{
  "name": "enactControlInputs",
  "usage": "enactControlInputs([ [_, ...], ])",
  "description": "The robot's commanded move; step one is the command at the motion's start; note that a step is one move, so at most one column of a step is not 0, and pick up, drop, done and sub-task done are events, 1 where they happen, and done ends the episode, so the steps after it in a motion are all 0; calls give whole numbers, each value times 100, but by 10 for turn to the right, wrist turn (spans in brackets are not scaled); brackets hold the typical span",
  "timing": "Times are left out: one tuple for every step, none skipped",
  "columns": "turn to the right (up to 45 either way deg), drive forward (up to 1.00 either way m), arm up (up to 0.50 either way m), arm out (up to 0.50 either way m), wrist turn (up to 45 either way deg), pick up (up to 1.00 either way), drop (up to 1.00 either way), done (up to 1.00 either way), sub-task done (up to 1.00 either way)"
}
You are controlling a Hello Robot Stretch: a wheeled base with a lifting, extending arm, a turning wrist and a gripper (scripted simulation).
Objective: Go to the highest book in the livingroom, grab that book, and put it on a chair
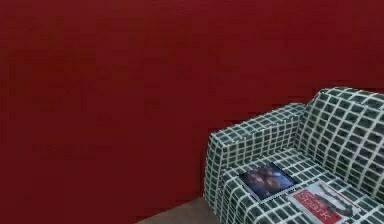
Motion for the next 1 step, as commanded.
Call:
enactControlInputs([
  [450,0,0,0,0,0,0,0,0],
])
